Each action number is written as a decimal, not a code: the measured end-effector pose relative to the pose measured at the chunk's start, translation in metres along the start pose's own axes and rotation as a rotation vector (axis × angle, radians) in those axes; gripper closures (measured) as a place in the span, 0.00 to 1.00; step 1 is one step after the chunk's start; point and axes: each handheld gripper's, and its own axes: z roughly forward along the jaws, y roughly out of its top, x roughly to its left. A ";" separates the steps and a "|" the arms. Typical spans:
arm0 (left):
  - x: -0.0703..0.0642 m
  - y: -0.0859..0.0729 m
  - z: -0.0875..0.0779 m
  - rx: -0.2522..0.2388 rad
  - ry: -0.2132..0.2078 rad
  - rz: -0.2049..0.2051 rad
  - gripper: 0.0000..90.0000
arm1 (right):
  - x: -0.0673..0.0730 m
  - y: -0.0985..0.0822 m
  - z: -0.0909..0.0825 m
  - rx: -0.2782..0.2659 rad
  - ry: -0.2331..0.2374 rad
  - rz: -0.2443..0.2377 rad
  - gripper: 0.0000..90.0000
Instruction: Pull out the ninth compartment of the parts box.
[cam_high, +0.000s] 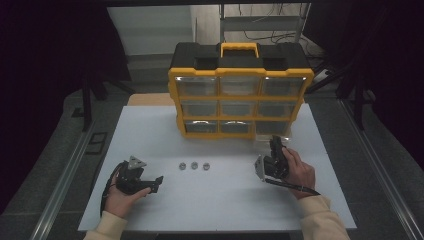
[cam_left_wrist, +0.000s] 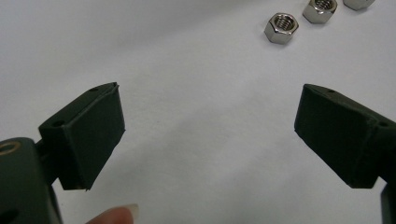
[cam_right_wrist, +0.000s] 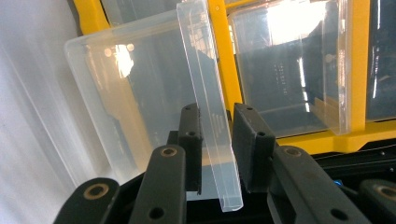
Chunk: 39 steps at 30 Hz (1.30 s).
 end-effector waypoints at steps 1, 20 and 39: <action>0.000 0.000 0.000 0.000 0.000 0.000 0.10 | 0.000 0.000 0.000 0.000 0.000 -0.001 0.82; 0.000 0.000 -0.001 -0.003 0.001 -0.002 0.10 | 0.001 -0.003 -0.012 -0.006 0.004 -0.018 0.81; -0.001 0.000 0.000 -0.002 0.001 -0.002 0.09 | 0.002 -0.006 -0.019 -0.004 0.021 -0.020 0.81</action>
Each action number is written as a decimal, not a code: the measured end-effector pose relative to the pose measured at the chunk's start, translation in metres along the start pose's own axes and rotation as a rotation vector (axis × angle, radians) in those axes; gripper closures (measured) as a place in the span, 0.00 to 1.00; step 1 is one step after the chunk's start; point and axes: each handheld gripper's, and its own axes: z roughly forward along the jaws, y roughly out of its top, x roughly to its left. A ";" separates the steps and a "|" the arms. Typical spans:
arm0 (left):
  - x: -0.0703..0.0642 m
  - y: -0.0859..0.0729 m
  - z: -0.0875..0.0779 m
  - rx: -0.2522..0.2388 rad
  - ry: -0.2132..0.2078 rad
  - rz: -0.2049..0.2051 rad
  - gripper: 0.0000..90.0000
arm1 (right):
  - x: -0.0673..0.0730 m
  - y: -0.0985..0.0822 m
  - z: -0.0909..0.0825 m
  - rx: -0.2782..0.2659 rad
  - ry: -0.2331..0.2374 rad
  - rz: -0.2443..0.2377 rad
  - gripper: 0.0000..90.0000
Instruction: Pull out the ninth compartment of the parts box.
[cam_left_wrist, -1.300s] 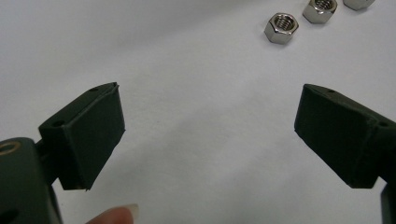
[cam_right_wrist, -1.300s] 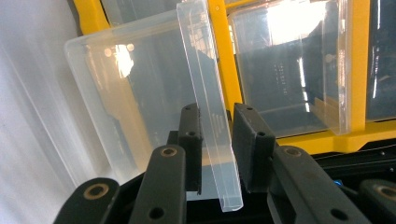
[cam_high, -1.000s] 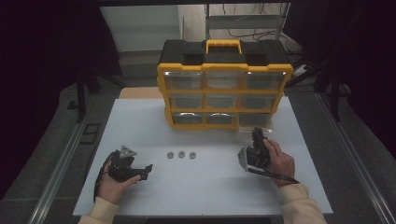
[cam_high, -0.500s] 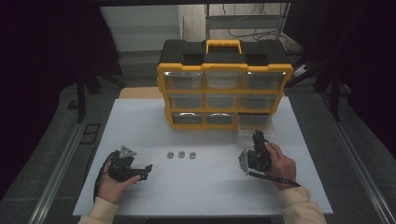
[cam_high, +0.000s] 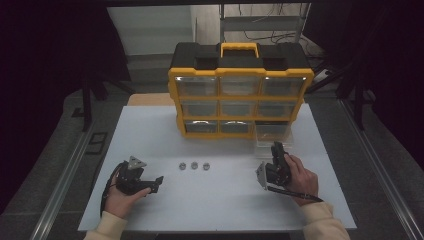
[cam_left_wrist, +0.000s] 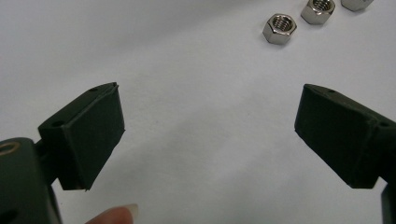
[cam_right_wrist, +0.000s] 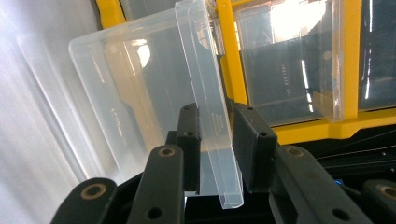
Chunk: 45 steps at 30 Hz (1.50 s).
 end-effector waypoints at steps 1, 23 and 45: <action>0.000 0.000 0.000 0.000 0.000 0.001 0.09 | 0.000 0.000 0.000 -0.001 0.000 0.005 0.80; 0.000 0.000 0.000 0.000 0.004 0.002 0.09 | -0.023 -0.014 -0.016 -0.051 0.202 0.320 0.50; 0.000 0.000 0.000 -0.002 0.005 0.004 0.09 | -0.039 -0.033 -0.027 -0.090 0.476 0.663 0.50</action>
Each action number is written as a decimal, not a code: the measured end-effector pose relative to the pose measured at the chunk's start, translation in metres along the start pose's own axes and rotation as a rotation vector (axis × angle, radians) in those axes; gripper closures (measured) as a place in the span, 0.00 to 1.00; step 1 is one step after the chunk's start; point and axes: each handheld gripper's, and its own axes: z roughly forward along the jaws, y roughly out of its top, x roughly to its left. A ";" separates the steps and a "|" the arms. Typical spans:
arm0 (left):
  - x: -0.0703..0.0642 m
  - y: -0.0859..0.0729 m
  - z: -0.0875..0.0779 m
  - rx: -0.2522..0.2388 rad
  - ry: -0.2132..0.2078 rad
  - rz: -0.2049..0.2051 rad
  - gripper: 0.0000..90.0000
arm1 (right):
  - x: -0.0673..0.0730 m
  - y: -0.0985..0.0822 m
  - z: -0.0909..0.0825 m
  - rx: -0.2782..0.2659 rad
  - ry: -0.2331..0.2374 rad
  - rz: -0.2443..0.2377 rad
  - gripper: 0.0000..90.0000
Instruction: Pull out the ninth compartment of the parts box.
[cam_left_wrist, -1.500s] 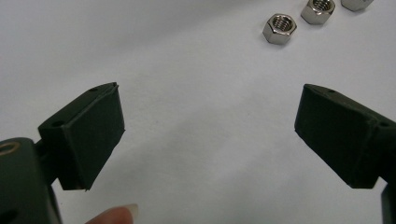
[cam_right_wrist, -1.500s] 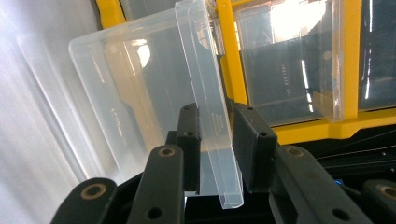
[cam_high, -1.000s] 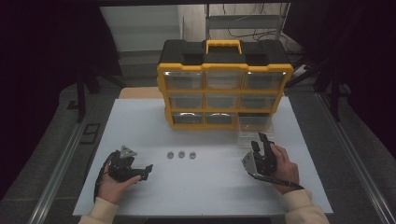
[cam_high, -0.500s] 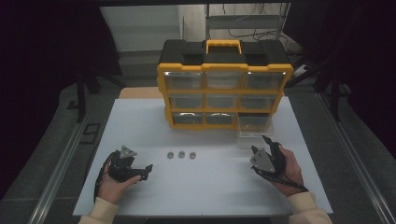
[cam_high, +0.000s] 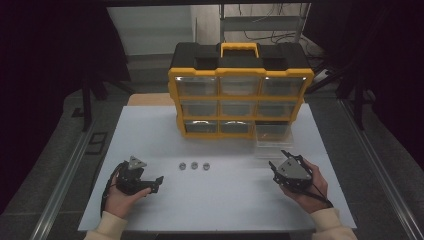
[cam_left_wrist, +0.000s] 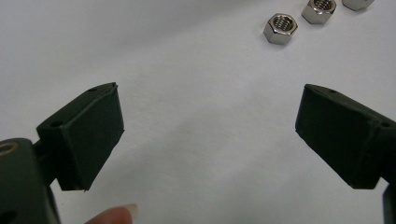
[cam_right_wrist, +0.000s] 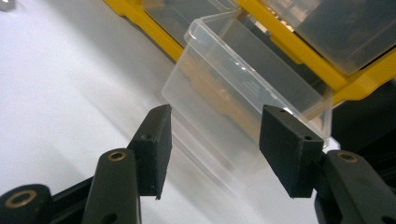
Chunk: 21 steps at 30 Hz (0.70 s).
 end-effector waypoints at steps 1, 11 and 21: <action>0.000 0.000 0.000 0.001 0.001 0.002 0.09 | -0.001 0.000 -0.001 -0.001 0.011 0.011 0.50; 0.001 0.000 0.000 0.000 0.001 0.004 0.09 | -0.008 -0.007 -0.010 -0.012 0.143 0.151 0.48; 0.004 -0.001 -0.001 -0.025 -0.013 0.004 0.09 | -0.016 -0.019 -0.017 0.003 0.253 0.286 0.44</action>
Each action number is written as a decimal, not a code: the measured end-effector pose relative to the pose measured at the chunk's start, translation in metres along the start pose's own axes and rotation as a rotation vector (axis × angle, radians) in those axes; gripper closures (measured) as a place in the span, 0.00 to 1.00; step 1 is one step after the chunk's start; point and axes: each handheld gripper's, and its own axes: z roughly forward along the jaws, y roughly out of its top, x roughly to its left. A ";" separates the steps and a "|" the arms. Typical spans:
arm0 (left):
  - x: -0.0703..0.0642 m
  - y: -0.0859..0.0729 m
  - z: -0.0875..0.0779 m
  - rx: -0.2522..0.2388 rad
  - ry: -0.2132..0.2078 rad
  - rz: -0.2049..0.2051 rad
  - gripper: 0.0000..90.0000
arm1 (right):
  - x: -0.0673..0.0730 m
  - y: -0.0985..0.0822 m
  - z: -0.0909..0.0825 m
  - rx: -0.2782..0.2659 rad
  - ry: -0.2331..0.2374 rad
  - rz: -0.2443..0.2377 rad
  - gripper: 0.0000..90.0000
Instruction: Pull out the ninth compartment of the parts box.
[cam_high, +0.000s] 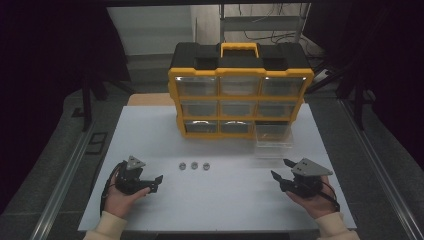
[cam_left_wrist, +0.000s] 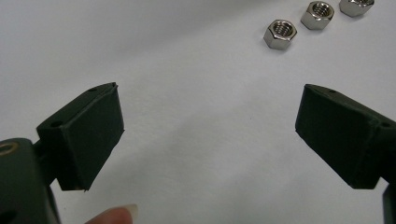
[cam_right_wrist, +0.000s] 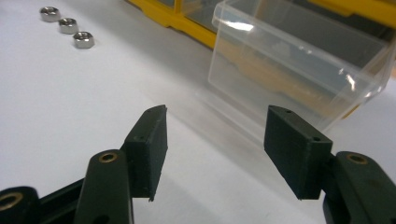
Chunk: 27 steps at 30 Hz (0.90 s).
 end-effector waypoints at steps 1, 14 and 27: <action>0.000 0.000 0.000 -0.002 -0.005 0.004 0.09 | -0.001 -0.001 -0.001 0.002 0.006 0.010 0.44; -0.004 0.003 -0.002 -0.018 -0.013 0.013 0.09 | -0.012 -0.017 -0.006 0.061 0.042 0.102 0.40; -0.006 0.003 -0.002 -0.012 -0.006 0.019 0.09 | -0.019 -0.024 -0.008 0.100 0.036 0.126 0.37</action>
